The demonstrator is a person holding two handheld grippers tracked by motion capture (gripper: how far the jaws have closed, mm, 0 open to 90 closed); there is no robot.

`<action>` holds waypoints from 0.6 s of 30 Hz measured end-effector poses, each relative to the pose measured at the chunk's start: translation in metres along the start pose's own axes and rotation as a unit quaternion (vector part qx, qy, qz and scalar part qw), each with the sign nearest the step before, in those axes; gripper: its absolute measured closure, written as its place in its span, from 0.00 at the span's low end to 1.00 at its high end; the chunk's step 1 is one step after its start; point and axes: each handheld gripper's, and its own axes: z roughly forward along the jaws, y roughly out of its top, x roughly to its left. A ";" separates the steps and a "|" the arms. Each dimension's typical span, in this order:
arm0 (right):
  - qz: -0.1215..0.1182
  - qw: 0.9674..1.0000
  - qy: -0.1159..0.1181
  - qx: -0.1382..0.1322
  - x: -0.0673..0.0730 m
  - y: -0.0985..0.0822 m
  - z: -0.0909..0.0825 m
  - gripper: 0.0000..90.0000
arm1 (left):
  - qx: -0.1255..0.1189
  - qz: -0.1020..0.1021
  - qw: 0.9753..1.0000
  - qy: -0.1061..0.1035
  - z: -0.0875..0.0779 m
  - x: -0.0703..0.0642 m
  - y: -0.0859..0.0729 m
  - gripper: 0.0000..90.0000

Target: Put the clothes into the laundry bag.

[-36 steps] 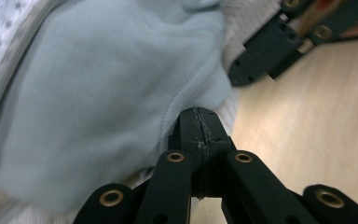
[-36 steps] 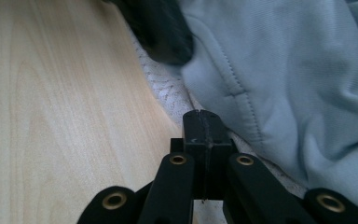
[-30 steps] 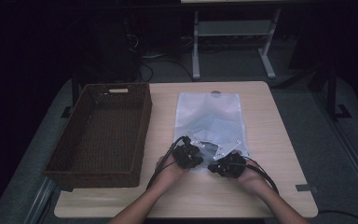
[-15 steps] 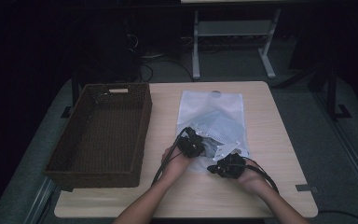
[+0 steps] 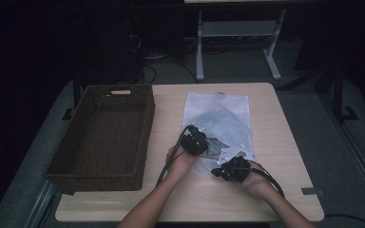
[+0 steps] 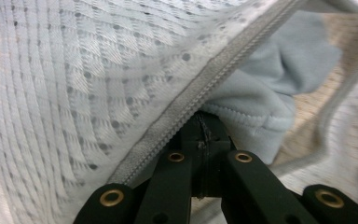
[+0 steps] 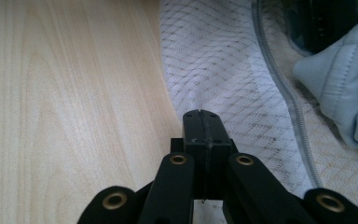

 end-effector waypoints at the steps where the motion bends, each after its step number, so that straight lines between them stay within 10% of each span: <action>1: 0.000 1.000 0.000 0.000 0.000 0.000 0.000 1.00 | 0.000 0.001 1.000 -0.009 -0.004 -0.003 -0.001 1.00; 10: -0.004 1.000 -0.005 0.001 0.002 0.001 0.000 1.00 | -0.009 0.035 0.997 -0.062 -0.017 -0.022 0.005 1.00; 18: -0.009 1.000 0.000 -0.001 0.002 0.001 0.000 1.00 | -0.008 0.028 0.999 -0.026 0.009 -0.015 0.017 1.00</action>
